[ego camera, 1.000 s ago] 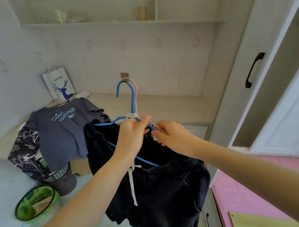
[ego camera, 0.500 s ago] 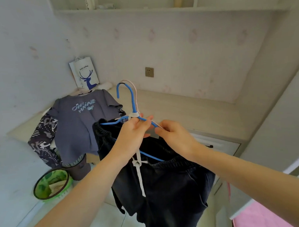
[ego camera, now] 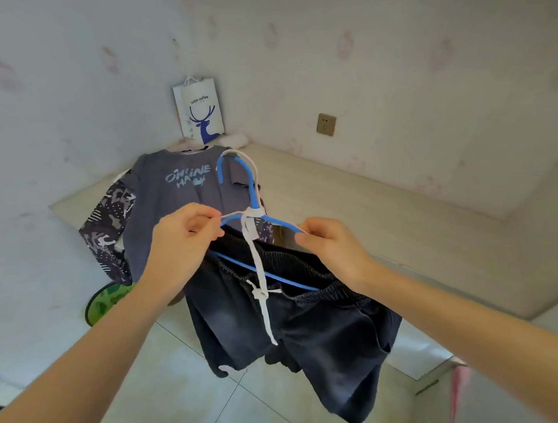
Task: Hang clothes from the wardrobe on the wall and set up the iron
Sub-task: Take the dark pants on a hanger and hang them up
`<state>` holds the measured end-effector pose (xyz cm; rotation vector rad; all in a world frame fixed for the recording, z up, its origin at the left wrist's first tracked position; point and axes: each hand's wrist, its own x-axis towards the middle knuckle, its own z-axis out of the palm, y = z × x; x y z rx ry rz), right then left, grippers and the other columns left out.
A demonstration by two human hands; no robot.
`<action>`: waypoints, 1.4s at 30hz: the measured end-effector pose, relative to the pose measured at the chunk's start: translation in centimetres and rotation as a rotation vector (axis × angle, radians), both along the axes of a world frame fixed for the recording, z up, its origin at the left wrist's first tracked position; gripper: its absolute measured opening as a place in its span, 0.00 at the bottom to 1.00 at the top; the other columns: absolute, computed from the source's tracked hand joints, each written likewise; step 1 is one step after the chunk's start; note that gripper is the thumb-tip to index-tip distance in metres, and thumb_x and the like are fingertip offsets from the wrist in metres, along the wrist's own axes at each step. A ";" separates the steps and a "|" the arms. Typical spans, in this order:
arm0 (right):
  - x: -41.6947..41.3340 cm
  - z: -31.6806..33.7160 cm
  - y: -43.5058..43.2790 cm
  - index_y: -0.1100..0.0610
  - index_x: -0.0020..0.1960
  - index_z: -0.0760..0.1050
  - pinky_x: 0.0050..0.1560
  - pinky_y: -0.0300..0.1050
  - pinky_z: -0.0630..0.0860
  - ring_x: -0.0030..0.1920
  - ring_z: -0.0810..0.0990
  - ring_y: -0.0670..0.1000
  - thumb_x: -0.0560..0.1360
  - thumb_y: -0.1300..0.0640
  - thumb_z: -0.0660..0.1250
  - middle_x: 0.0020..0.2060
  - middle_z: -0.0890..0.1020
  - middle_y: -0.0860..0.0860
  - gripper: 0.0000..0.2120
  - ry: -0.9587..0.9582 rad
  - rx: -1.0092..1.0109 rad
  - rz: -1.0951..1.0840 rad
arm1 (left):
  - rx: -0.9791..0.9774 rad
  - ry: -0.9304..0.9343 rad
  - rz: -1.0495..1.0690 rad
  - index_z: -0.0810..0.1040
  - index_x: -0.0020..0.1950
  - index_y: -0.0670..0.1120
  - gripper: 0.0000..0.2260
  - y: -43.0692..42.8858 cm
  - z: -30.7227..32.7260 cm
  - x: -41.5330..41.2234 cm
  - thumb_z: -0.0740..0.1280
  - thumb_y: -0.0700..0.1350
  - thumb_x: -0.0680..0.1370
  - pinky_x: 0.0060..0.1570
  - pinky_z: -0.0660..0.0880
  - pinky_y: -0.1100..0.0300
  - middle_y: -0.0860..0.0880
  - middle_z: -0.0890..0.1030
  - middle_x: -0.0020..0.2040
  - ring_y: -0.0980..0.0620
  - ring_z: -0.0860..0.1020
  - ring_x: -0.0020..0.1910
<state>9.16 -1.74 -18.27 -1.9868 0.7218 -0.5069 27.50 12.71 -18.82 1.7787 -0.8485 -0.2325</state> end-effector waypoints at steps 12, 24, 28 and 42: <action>11.5 1.9 -3.2 0.52 0.30 0.70 0.30 0.38 0.60 0.26 0.63 0.44 0.75 0.55 0.68 0.23 0.66 0.44 0.16 -0.026 -0.089 0.063 | 0.176 -0.533 -0.105 0.76 0.63 0.49 0.20 -0.1 -1.8 14.7 0.69 0.57 0.74 0.64 0.67 0.55 0.58 0.76 0.56 0.54 0.73 0.59; 24.4 5.6 -4.2 0.58 0.32 0.74 0.27 0.32 0.60 0.25 0.63 0.42 0.74 0.51 0.70 0.23 0.68 0.44 0.16 -0.170 -0.231 -0.007 | 0.013 -0.525 0.023 0.80 0.51 0.46 0.05 -1.2 1.4 26.5 0.68 0.45 0.76 0.45 0.70 0.64 0.52 0.79 0.44 0.57 0.75 0.43; 27.9 6.8 -5.6 0.58 0.32 0.74 0.29 0.35 0.62 0.25 0.64 0.43 0.74 0.49 0.69 0.23 0.69 0.45 0.16 -0.168 -0.316 -0.032 | -0.005 -0.561 0.077 0.80 0.50 0.47 0.05 -2.3 2.8 29.5 0.67 0.46 0.77 0.44 0.69 0.69 0.55 0.79 0.42 0.56 0.75 0.44; 36.9 8.5 -18.0 0.52 0.55 0.76 0.51 0.49 0.77 0.49 0.78 0.49 0.76 0.42 0.61 0.49 0.81 0.46 0.16 0.051 -0.661 0.079 | -0.057 -0.486 0.175 0.79 0.46 0.47 0.02 -11.0 5.9 39.8 0.69 0.45 0.76 0.41 0.69 0.70 0.54 0.80 0.40 0.58 0.75 0.39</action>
